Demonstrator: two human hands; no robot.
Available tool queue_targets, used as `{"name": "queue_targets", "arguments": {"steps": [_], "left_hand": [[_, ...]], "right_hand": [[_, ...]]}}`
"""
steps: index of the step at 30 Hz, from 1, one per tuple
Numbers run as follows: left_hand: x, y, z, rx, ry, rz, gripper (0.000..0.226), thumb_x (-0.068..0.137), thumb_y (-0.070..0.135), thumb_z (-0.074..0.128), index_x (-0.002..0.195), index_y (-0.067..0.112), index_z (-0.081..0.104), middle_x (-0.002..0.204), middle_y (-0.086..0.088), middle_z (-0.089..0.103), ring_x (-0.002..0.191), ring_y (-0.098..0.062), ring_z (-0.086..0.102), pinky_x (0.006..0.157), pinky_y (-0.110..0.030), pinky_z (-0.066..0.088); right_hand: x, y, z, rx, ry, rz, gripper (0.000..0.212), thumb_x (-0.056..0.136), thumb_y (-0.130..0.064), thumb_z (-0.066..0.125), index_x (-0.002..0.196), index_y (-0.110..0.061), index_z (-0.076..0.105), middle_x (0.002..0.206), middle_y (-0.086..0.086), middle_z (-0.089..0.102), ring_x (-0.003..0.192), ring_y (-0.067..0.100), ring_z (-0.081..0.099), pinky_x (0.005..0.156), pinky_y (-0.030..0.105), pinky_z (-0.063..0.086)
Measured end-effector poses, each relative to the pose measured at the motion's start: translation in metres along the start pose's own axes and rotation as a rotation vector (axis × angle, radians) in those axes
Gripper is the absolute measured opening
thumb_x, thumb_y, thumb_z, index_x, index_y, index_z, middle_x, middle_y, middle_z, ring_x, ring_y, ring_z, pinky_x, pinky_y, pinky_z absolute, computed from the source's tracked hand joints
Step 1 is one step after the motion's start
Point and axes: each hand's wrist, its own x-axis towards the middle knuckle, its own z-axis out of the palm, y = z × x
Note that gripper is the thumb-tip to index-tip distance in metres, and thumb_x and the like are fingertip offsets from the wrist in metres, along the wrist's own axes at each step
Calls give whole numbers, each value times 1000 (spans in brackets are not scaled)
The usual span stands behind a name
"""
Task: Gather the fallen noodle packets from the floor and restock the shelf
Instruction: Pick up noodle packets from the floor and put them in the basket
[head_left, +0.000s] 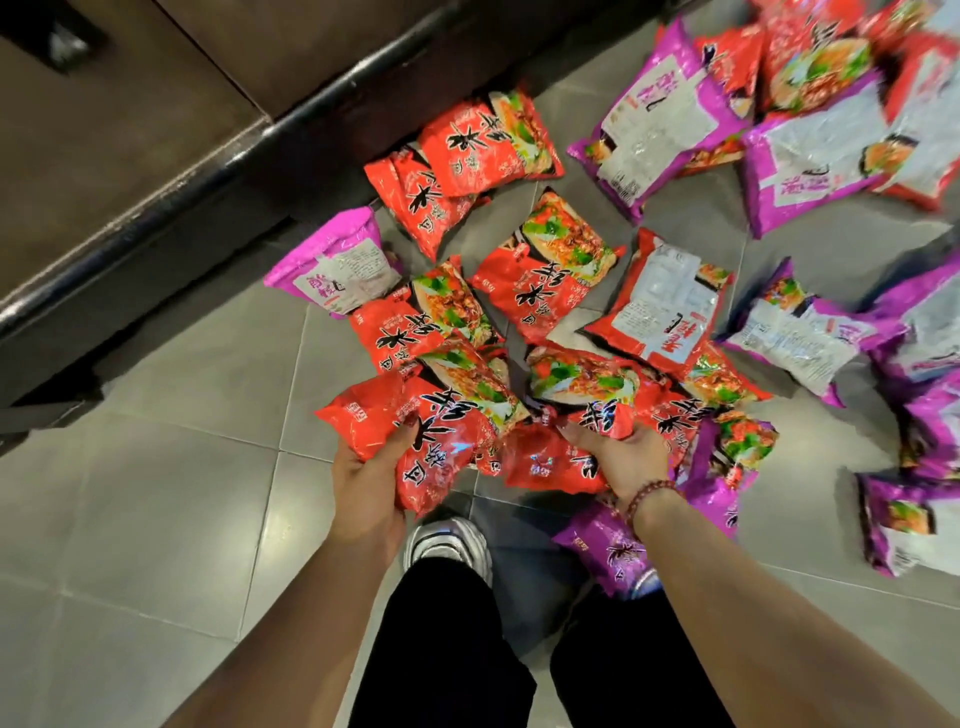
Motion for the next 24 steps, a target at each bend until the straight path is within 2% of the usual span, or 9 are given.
{"name": "queue_targets", "arguments": {"steps": [2,5,8,11,14,17,20,22,24], "left_hand": [[-22,17,9,-3,-12,-2,40,90,4,62,128,15,57,111,-7,72,91,-23,73,66,-36,61],[-63,48,25,-37,-13,-14,43,89,6,63,130,16,57,115,-8,70,91,-23,72,64,-36,60],[-113,89,43,-71,-34,-50,36,88,9,65,121,23,61,113,-7,71,85,-20,73,61,-35,61],[-166,135,60,-104,-83,-56,39,90,8,62,128,18,58,107,-5,73,79,-19,74,55,-33,58],[-219,184,69,-89,-122,-13,41,91,6,61,130,13,55,114,-10,71,88,-23,73,59,-35,60],[-266,228,68,-57,-151,20,48,88,7,64,134,13,53,124,-14,66,108,-33,66,76,-45,61],[-311,265,64,-41,-189,40,47,87,9,66,131,19,55,121,-11,68,102,-31,68,68,-41,61],[-341,283,60,-47,-216,79,42,88,8,64,127,20,57,115,-9,71,91,-27,70,66,-39,61],[-372,294,57,-64,-236,115,40,88,9,64,125,21,58,111,-7,72,85,-23,71,63,-37,60]], "right_hand": [[-26,-15,-17,50,16,-58,119,47,-47,93,144,-9,36,122,2,58,120,22,52,107,46,41],[-41,-17,-54,81,49,-154,117,29,-66,91,128,-17,53,123,5,64,109,26,63,92,50,53],[-132,-81,-81,194,30,-154,104,46,-42,96,133,-12,46,122,10,63,104,27,66,83,48,57],[-204,-127,-107,255,29,-166,89,62,-19,90,135,-11,40,121,7,61,101,20,65,76,35,58],[-268,-158,-131,269,25,-244,113,50,-34,93,144,-15,32,135,7,53,117,24,57,94,49,51],[-324,-175,-156,275,8,-321,128,36,-47,92,145,-19,30,140,6,49,125,26,51,102,54,44],[-380,-192,-176,284,-48,-368,123,42,-47,94,146,-20,32,141,1,48,128,23,48,106,54,40],[-410,-196,-188,284,-70,-387,108,51,-42,91,142,-21,37,135,-3,50,123,21,50,106,52,41],[-432,-198,-198,319,-92,-409,101,48,-48,90,134,-27,42,134,1,54,120,24,55,102,53,44]]}}
